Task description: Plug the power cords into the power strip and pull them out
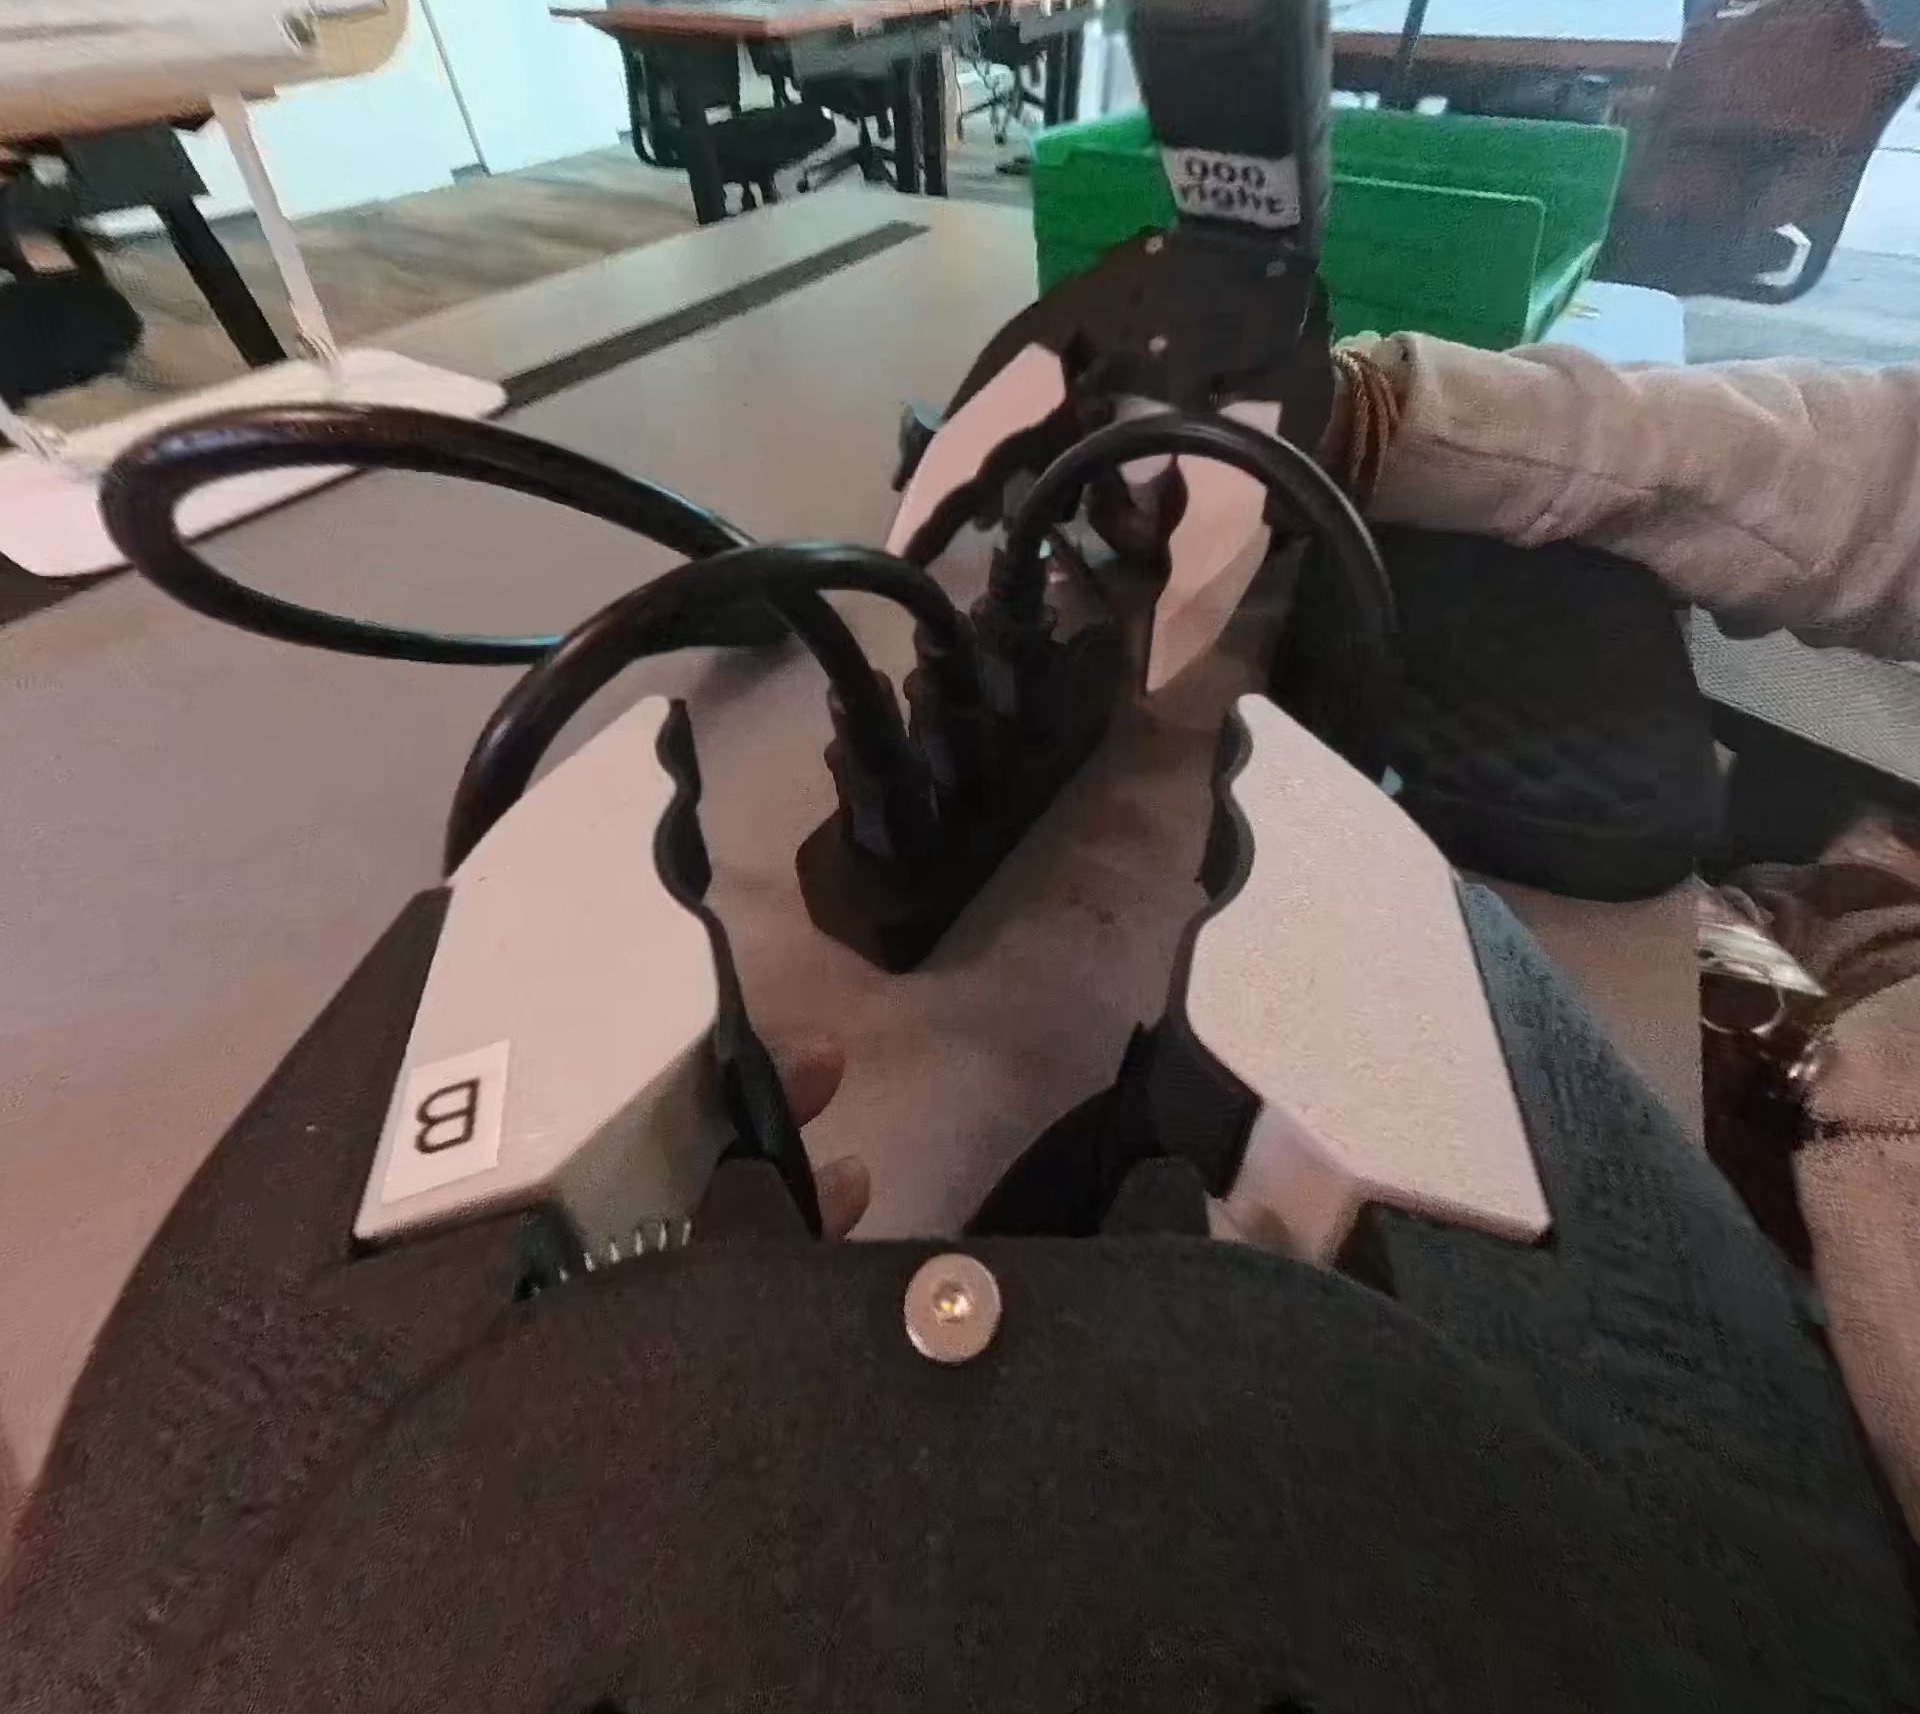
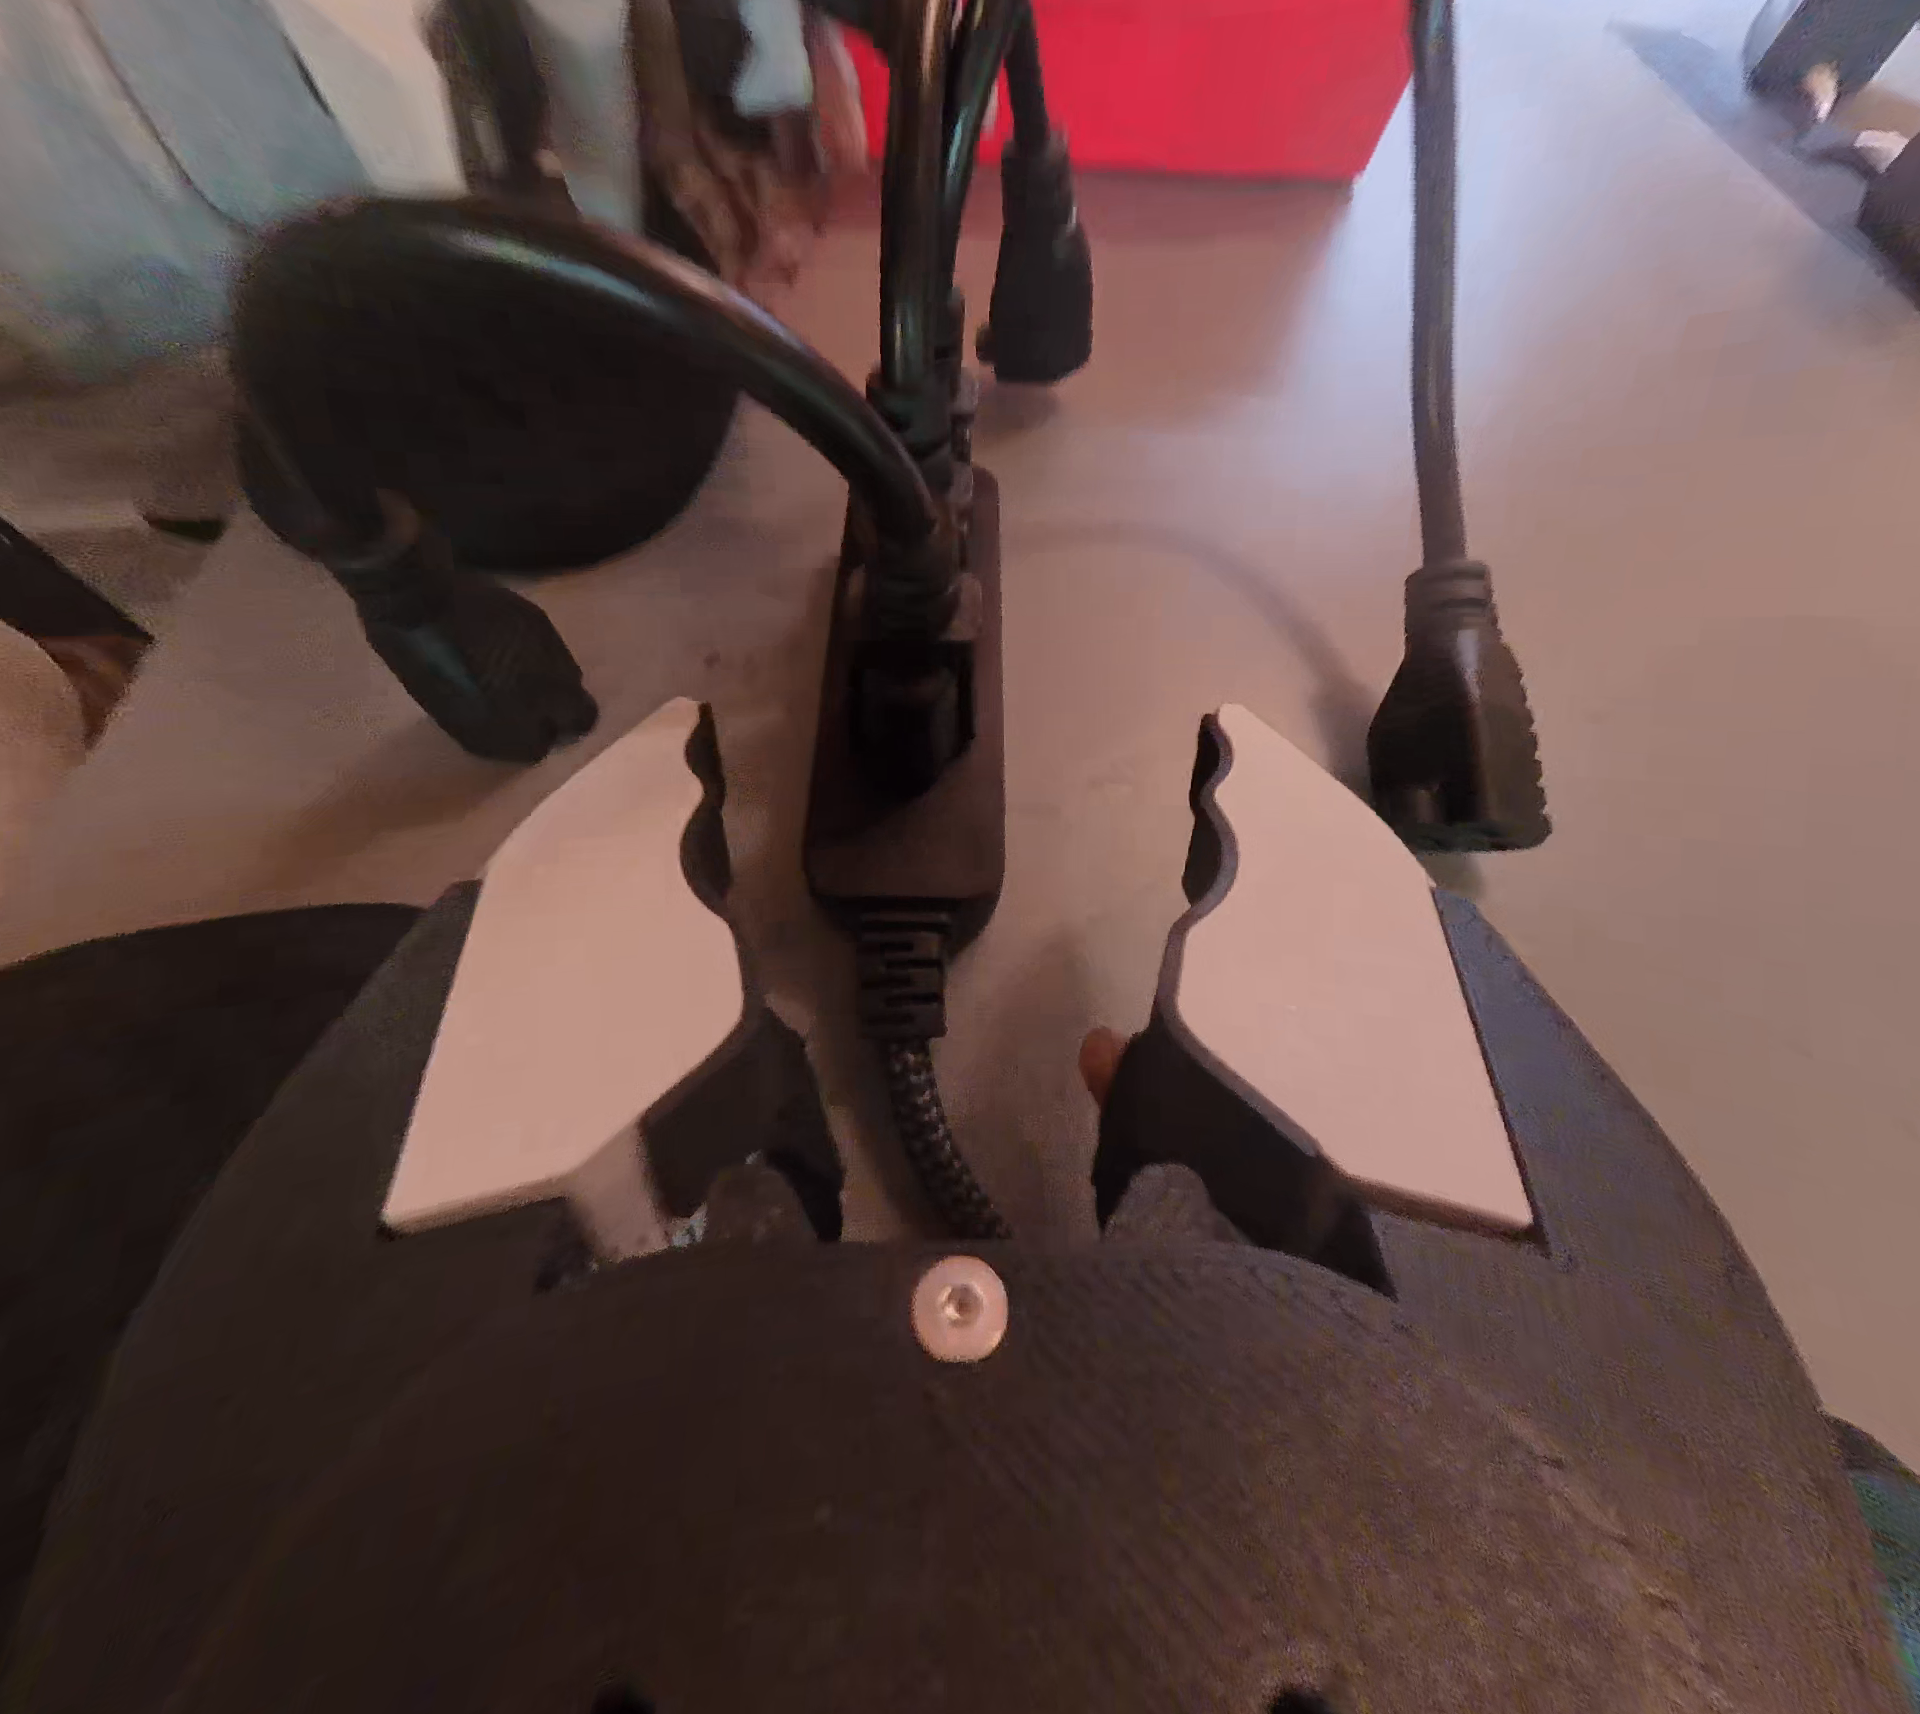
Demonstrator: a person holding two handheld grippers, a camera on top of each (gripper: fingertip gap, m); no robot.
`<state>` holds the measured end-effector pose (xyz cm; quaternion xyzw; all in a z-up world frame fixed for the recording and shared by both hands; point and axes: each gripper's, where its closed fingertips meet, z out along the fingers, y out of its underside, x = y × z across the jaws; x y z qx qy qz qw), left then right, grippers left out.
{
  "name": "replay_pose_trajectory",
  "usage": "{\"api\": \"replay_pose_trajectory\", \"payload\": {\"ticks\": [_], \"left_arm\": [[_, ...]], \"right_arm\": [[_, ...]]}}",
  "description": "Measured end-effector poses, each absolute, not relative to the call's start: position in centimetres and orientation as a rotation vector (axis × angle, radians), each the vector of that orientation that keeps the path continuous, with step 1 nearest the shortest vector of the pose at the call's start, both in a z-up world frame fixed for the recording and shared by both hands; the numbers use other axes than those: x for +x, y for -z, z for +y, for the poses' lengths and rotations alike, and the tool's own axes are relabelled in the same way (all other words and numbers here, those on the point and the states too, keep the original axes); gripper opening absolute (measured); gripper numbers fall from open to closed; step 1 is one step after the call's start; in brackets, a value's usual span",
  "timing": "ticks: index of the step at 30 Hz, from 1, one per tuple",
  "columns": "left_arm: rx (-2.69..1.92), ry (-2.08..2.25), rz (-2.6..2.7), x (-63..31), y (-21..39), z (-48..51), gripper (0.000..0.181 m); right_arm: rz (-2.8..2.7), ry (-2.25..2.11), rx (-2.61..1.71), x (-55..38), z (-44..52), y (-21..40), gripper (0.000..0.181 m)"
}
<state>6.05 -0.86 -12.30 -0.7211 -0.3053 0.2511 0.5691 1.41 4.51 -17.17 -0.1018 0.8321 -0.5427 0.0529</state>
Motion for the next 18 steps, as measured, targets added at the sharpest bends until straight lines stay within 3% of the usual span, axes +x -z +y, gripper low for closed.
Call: {"api": "replay_pose_trajectory", "payload": {"ticks": [1, 5, 9, 12, 18], "left_arm": [[-1.727, -0.541, -0.734, 5.8, 12.7, -0.7, 0.094], [-1.819, -0.472, -0.758, 4.6, 13.9, -0.1, 0.094], [-1.849, -0.566, -0.694, 2.7, 14.5, 1.2, 0.095], [-1.905, -0.573, -0.639, 1.5, 16.0, 1.9, 0.095], [-1.908, -0.531, -0.588, 0.1, 16.6, 3.8, 0.095]], "right_arm": [[2.477, 1.699, -0.299, 1.5, 4.5, 16.5, 0.086], [2.364, 1.802, -0.323, 1.9, 4.8, 15.0, 0.048], [2.419, 1.759, -0.356, 2.3, 4.3, 15.8, 0.047], [2.498, 1.727, -0.357, 2.1, 4.1, 16.5, 0.024], [2.489, 1.714, -0.352, 2.0, 4.2, 16.6, 0.022]]}}
